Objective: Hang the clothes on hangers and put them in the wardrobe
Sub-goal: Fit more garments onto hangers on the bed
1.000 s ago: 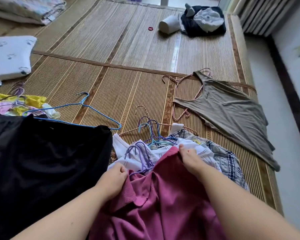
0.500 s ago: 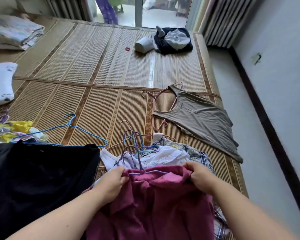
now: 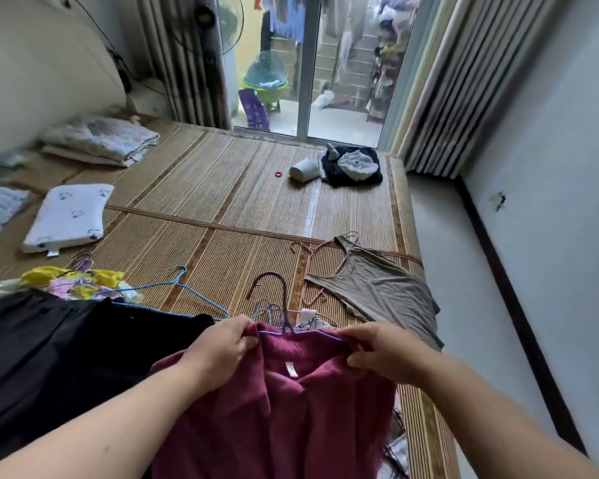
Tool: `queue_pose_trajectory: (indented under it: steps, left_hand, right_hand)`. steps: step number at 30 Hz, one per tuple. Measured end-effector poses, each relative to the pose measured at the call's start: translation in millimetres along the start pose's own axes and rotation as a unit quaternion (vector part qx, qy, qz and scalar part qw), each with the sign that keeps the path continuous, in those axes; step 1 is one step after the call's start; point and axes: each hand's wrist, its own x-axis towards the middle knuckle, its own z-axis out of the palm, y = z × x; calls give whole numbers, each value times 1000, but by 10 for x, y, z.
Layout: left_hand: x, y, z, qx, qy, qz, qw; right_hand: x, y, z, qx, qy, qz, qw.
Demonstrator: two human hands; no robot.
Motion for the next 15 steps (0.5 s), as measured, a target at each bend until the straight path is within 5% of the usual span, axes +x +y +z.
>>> queue_pose_trajectory:
  steps: [3,9,15]
  left_hand:
    - [-303,185,-181,10,7,12,1000]
    - [-893,548,-574,21,42,49,998]
    - [-1477,1115,-991,4,80,135,988]
  right_hand:
    - [-277,-199,16,-44,7,2,999]
    - [-1064,-554,-113,46,50,8,998]
    - [-1818,-967,-487,-33,229,-28,973]
